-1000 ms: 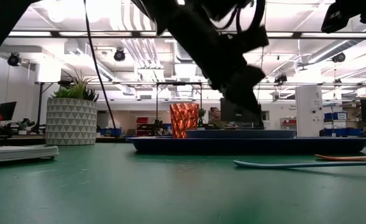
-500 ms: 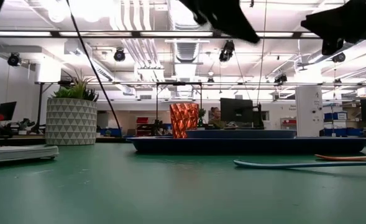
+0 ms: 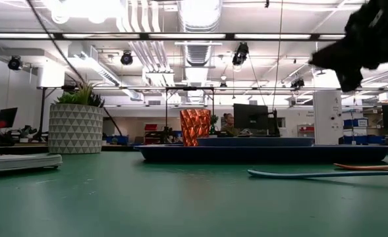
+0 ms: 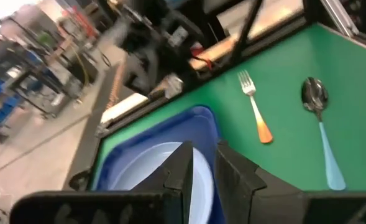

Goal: Pick and place plate/cup/fork/spoon on tray
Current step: Put the blue plate on the blue tray to the bottom right of the orange glass

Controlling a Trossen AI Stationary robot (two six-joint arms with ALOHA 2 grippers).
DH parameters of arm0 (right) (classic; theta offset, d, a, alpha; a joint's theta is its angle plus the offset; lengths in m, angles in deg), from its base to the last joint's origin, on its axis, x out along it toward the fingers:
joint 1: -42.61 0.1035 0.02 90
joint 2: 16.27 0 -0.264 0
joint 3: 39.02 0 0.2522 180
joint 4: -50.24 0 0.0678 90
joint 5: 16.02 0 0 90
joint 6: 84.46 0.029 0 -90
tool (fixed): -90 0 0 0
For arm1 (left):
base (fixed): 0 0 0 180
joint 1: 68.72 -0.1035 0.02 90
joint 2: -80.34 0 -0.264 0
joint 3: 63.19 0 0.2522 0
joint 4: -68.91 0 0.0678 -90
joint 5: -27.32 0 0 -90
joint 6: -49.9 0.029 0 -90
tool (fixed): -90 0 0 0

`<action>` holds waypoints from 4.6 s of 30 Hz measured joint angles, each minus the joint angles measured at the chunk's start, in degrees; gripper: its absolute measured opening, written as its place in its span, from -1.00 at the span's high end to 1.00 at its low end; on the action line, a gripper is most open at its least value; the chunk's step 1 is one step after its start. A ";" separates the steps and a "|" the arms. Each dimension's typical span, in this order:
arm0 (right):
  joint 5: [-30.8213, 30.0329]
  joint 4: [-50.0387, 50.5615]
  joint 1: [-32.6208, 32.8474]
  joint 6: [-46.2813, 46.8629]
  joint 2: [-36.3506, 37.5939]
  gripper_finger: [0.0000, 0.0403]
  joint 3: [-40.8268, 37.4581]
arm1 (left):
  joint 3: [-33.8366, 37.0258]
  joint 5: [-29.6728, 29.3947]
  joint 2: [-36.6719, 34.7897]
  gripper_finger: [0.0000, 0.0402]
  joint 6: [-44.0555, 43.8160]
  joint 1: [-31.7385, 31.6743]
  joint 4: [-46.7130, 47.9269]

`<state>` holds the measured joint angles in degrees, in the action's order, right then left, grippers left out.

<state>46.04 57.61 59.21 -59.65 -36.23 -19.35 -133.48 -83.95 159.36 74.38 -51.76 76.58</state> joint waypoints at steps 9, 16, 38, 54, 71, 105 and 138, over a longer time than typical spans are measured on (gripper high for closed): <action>-6.73 -14.12 -0.02 15.29 -16.98 0.69 1.07 | 17.32 -0.36 -16.18 0.77 11.01 -0.57 -13.41; -6.88 -21.06 -0.12 13.08 -30.66 0.69 8.74 | 23.22 -0.42 -24.83 0.77 15.18 -0.57 -15.75; -2.14 27.32 -3.69 32.02 -51.61 0.94 41.99 | 28.17 -0.49 -35.53 0.77 13.52 -0.44 -15.94; 2.33 28.06 -9.85 28.09 -61.24 0.96 51.27 | 28.67 -0.47 -36.43 0.77 13.41 -0.40 -15.75; 8.81 47.62 -21.78 25.44 -78.01 0.96 62.32 | 28.80 -1.37 -36.34 0.77 13.82 -0.42 -15.48; 5.18 49.51 -22.91 25.58 -79.80 0.96 56.67 | 28.83 -4.57 -35.55 0.77 13.91 -0.44 -15.39; 1.10 58.11 -23.12 26.28 -79.78 0.96 58.02 | 28.85 -4.80 -35.55 0.77 13.88 -0.44 -15.28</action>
<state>47.13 115.72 36.09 -33.37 -116.01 38.67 -104.63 -88.74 123.81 88.26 -52.21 61.30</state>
